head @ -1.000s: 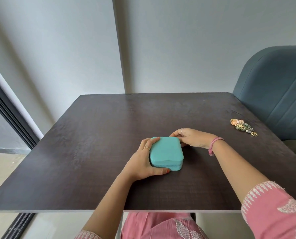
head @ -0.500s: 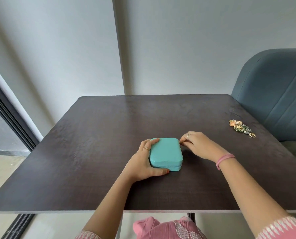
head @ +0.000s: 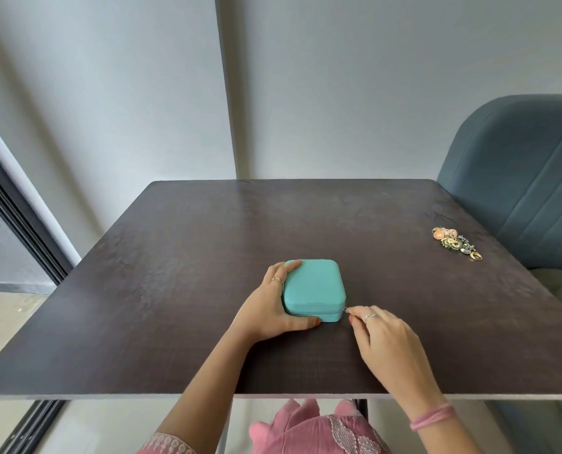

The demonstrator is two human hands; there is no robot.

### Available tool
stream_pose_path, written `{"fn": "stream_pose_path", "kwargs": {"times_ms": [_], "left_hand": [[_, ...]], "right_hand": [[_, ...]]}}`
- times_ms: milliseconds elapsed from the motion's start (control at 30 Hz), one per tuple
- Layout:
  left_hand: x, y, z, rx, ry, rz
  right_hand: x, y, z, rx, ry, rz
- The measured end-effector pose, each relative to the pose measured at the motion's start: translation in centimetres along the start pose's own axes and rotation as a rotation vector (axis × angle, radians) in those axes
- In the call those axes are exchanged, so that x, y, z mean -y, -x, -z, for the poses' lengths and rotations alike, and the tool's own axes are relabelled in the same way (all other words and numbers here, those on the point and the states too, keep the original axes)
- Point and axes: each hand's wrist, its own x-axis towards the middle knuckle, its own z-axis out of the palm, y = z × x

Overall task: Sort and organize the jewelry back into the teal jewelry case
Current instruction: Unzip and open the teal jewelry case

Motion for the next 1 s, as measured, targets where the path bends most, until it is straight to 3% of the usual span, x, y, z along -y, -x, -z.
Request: {"fn": "stream_pose_path", "kwargs": {"times_ms": [167,500,733,833,1000], "left_hand": [[0.0,0.0,0.0,0.004,-0.006,0.003],[-0.3,0.5,-0.1,-0.021,-0.075,0.019],[-0.8,4.3,-2.0,-0.319,-0.019,0.074],[-0.9,5.4,-2.3,-0.366,-0.059,0.148],[-1.7,5.7,-2.4,-0.328,-0.164,0.212]], "right_hand": [[1.3,0.7,-0.2,-0.071,-0.034,-0.047],[5.3,0.5,-2.4,-0.042,-0.34,-0.094],[4.7,0.3,-2.1,-0.015,-0.462,-0.077],[3.0,-0.5,-0.9,-0.136,-0.551,-0.076],[0.7,-3.9,0.1,-0.249,-0.79,-0.286]]}}
